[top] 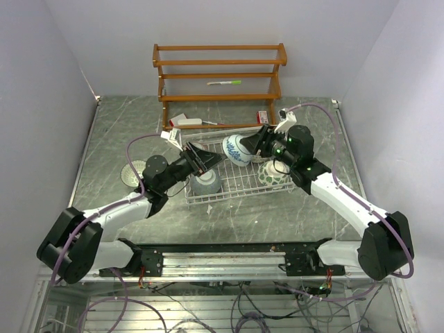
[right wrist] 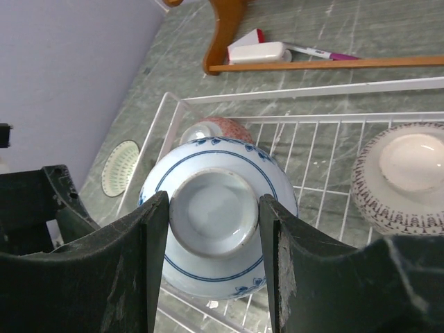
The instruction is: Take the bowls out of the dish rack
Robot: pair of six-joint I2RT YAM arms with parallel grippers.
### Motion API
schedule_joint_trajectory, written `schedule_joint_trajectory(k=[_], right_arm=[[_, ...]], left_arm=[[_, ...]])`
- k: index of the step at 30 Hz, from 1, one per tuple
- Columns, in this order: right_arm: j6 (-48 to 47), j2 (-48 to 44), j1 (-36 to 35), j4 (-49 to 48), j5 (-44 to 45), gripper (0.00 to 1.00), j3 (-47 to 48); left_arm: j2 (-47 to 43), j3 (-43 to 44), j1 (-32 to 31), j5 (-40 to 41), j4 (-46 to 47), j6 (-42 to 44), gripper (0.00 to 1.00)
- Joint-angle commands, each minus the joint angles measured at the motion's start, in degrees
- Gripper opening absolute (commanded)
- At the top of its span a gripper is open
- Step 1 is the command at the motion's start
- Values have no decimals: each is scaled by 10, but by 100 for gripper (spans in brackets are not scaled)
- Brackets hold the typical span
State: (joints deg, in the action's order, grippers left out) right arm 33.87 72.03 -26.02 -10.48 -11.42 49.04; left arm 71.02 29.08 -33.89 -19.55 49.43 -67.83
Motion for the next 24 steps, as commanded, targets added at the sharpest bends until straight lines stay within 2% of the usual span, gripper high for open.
schedule_joint_trajectory(k=[1, 12, 19, 24], right_arm=[[29, -20, 8, -64, -41, 0, -2], [30, -26, 14, -63, -59, 0, 0], [32, -28, 14, -61, -65, 0, -4], [30, -32, 14, -58, -67, 0, -7]], left_arm=[[6, 10, -8, 19, 55, 5, 81], [37, 17, -14, 26, 69, 7, 80], [70, 32, -25, 27, 116, 12, 74], [82, 45, -34, 36, 111, 25, 73]])
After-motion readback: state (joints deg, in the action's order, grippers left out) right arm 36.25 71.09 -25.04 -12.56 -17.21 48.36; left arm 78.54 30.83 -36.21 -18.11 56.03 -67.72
